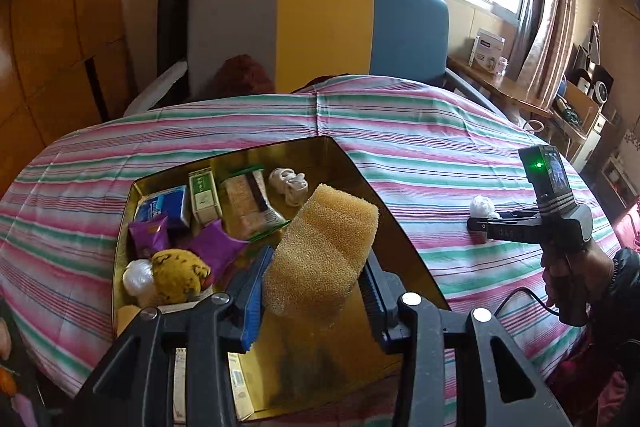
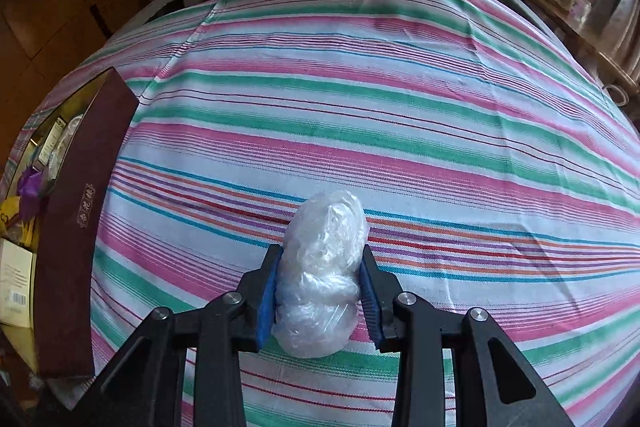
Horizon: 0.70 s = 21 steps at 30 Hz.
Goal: Organize objects
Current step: 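Carry the yellow sponge into the tray with the left gripper and release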
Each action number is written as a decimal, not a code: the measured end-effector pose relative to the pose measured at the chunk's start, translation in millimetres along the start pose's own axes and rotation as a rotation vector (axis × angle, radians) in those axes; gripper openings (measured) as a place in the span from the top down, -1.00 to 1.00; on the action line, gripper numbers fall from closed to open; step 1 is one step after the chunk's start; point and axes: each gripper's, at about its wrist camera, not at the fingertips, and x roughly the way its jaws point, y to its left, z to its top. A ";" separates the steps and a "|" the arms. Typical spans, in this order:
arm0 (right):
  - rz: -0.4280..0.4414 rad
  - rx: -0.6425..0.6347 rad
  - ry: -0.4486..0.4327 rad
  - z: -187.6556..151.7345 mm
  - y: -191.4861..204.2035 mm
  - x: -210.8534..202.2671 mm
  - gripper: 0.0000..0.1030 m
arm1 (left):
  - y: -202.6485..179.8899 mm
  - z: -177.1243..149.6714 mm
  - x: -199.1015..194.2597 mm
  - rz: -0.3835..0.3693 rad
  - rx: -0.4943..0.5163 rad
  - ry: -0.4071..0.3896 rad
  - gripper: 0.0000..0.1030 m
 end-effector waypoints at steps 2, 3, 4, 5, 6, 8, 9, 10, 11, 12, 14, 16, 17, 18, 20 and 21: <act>-0.008 -0.011 -0.003 -1.5 1.7 -0.8 0.28 | 3.7 -3.4 -2.1 -0.002 -0.005 0.001 0.18; -0.010 -0.015 -0.004 -2.2 1.7 -1.7 0.28 | 5.0 -5.2 -3.4 -0.002 -0.006 0.000 0.18; -0.011 -0.017 -0.004 -3.3 0.8 -2.5 0.28 | 5.8 -6.7 -4.7 -0.004 -0.008 0.001 0.18; -0.011 -0.018 -0.005 -3.5 0.5 -2.9 0.28 | 7.8 -8.5 -5.2 -0.009 -0.014 0.005 0.18; -0.011 -0.020 -0.005 -3.9 0.2 -3.2 0.28 | 9.5 -10.1 -5.4 -0.009 -0.019 0.009 0.18; -0.010 -0.023 -0.006 -3.3 0.5 -1.8 0.28 | 11.3 -11.8 -5.6 -0.004 -0.023 0.012 0.18; -0.011 -0.024 -0.006 -3.4 0.4 -1.8 0.28 | 12.9 -13.4 -5.9 -0.001 -0.025 0.014 0.18; -0.014 -0.027 -0.007 -3.4 0.6 -1.9 0.28 | 14.8 -15.4 -6.0 0.003 -0.027 0.016 0.18; -0.016 -0.029 -0.008 -3.8 1.6 -2.0 0.28 | 16.7 -17.0 -5.9 0.006 -0.031 0.018 0.18; -0.018 -0.031 -0.009 -4.0 1.7 -2.3 0.28 | 18.6 -18.8 -6.0 0.006 -0.035 0.021 0.18; -0.021 -0.036 -0.010 -3.9 3.0 -2.0 0.28 | 24.9 -20.9 -7.1 -0.008 -0.055 0.025 0.18; -0.024 -0.041 -0.011 -3.6 4.2 -1.3 0.28 | 36.3 -22.1 -10.7 -0.067 -0.111 0.020 0.18; -0.025 -0.041 -0.011 -3.6 4.1 -1.7 0.28 | 42.5 -22.8 -12.4 -0.090 -0.139 0.018 0.18; -0.025 -0.041 -0.011 -3.5 4.2 -1.8 0.28 | 49.6 -23.8 -14.0 -0.108 -0.172 0.018 0.18; -0.026 -0.042 -0.011 -3.5 4.3 -1.9 0.28 | 59.7 -26.3 -14.3 -0.126 -0.222 0.023 0.18; -0.026 -0.043 -0.011 -3.1 5.3 -1.1 0.28 | 64.2 -28.0 -12.9 -0.129 -0.241 0.029 0.18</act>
